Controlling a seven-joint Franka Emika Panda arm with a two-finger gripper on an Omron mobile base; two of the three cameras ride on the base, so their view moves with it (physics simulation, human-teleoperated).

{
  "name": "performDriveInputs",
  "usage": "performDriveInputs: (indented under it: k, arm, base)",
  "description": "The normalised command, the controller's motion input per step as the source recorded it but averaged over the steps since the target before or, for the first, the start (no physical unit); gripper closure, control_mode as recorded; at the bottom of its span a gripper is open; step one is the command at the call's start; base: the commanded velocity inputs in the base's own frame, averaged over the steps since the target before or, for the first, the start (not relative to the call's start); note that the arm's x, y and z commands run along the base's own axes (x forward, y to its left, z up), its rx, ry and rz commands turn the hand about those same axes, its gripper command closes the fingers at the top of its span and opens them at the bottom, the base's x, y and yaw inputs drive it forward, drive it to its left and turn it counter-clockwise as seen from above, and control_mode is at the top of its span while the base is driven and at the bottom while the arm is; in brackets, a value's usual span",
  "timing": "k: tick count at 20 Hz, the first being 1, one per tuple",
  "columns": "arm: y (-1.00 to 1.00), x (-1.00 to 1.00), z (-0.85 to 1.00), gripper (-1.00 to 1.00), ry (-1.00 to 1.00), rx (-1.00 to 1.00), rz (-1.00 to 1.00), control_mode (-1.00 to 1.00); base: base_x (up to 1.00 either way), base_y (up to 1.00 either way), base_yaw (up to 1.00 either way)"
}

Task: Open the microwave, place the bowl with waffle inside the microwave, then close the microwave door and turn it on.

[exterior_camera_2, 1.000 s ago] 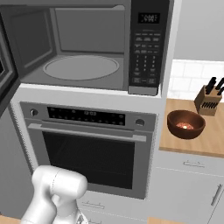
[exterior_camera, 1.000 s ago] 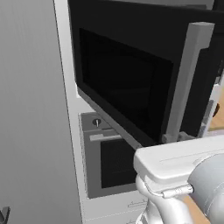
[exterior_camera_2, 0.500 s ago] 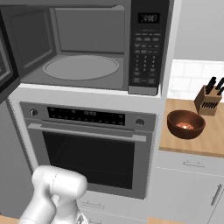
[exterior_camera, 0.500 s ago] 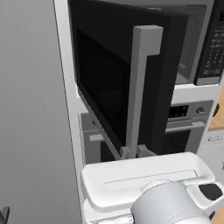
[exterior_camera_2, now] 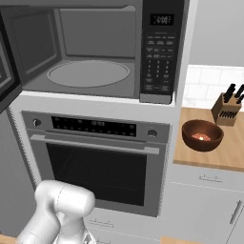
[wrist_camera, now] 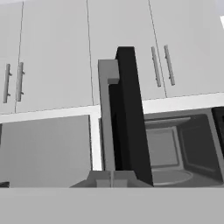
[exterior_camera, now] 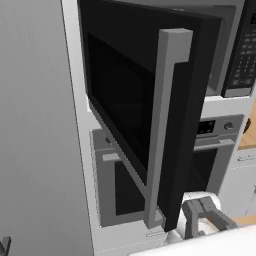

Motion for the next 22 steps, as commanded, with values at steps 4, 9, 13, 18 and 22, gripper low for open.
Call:
performDriveInputs:
  k: [4,9,13,18,22]
  arm:
    - [-0.84,-0.13,0.39,1.0,-0.03,0.12,0.0,-1.0]
    - [-0.98,0.54,0.2,1.0,-0.08,0.19,0.08,-1.0]
    - [-1.0,0.39,0.11,1.0,-0.01,0.18,0.17,-1.0]
    - [-0.66,0.63,-0.01,1.0,0.11,0.13,0.24,-1.0]
    - [-0.27,0.99,-0.1,1.0,0.47,0.0,0.17,-1.0]
  base:
    - [0.0,0.0,0.0]
    - [0.0,0.0,0.0]
    - [0.0,0.0,0.0]
    - [0.0,0.0,0.0]
    - [0.0,0.0,0.0]
